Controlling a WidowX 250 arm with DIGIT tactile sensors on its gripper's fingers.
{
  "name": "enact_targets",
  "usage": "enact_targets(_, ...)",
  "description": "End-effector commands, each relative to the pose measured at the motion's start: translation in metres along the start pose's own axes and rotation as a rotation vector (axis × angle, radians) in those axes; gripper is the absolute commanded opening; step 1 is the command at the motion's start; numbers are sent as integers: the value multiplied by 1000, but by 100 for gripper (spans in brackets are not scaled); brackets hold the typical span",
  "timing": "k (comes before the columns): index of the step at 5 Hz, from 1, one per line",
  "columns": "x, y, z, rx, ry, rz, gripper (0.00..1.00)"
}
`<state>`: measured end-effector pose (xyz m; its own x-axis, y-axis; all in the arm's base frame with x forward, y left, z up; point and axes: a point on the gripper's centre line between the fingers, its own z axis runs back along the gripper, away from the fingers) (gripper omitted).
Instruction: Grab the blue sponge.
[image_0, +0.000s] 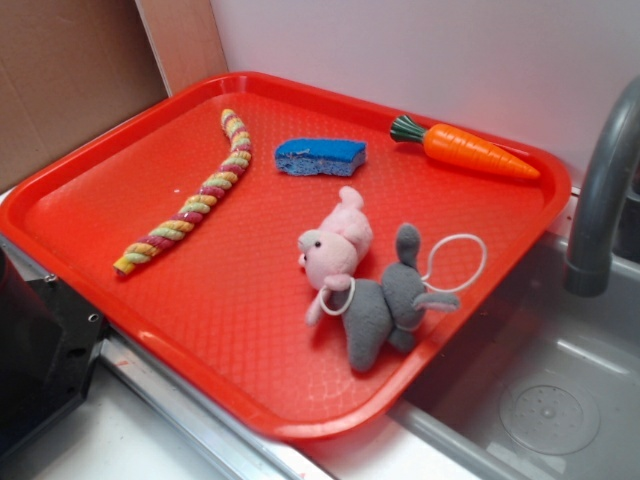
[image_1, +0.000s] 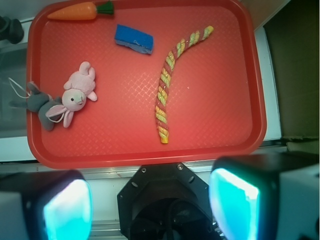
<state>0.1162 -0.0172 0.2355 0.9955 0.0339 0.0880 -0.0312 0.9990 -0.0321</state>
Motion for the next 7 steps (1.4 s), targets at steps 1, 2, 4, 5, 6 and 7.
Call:
enact_targets(1,0,0,0,0,0,0,100)
enact_targets(2,47,14,-41,105,-22,-127,100)
enact_targets(4,135,-4,-116,65,14,-427,100)
enact_targets(5,158,-4,-154,1,2,-520,100)
enact_targets(6,169,-16,-192,7,-54,-643,100)
enact_targets(7,174,-10,-214,-10,-77,-684,100)
